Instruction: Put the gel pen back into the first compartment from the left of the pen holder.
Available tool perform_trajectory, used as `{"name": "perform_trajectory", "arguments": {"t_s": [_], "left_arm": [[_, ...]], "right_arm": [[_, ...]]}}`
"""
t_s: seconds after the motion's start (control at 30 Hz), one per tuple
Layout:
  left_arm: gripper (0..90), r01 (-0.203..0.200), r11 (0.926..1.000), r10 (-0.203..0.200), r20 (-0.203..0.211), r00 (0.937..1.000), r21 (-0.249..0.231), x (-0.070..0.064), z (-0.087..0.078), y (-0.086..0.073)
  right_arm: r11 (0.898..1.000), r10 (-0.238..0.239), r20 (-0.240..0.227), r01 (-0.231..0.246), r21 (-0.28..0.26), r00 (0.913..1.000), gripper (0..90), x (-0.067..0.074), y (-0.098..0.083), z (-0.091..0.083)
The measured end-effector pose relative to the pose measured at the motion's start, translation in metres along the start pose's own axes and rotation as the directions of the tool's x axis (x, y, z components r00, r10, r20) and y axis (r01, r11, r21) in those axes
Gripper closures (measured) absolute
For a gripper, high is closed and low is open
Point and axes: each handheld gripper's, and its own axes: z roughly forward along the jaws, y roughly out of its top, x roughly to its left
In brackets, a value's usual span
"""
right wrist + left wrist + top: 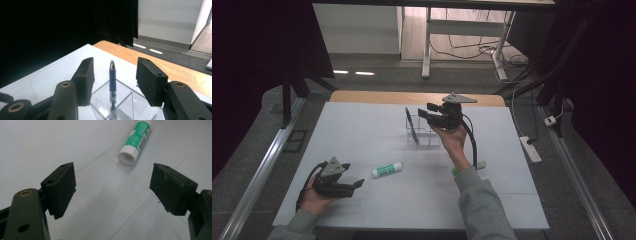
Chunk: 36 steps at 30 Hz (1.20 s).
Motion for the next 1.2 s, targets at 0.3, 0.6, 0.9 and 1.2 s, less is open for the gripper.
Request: {"name": "perform_trajectory", "arguments": {"t_s": [0.3, 0.6, 0.9, 1.2], "left_arm": [[20.6, 0.002, 1.0000, -0.002, -0.005, 1.0000, 0.002, 0.001, 0.000, 0.000], [20.6, 0.001, 1.0000, -0.001, -0.006, 1.0000, 0.004, 0.000, 0.001, 0.000], [20.6, 0.005, 1.0000, -0.005, -0.005, 1.0000, 0.002, 0.001, 0.001, 0.000], [20.6, 0.015, 0.9999, -0.015, 0.009, 0.9998, -0.005, 0.004, 0.003, 0.001]], "right_arm": [[0.999, -0.028, -0.007, 0.028, 0.031, 0.9996, 47.6, 0.001, -0.010, -0.029], [0.996, -0.049, -0.019, 0.050, 0.078, 0.9986, 47.1, -0.001, -0.022, -0.050], [0.991, -0.070, -0.020, 0.072, 0.109, 0.9973, 44.8, -0.003, -0.027, -0.064], [0.973, -0.128, -0.018, 0.129, 0.192, 0.9916, 42.0, -0.006, -0.034, -0.080]]}}
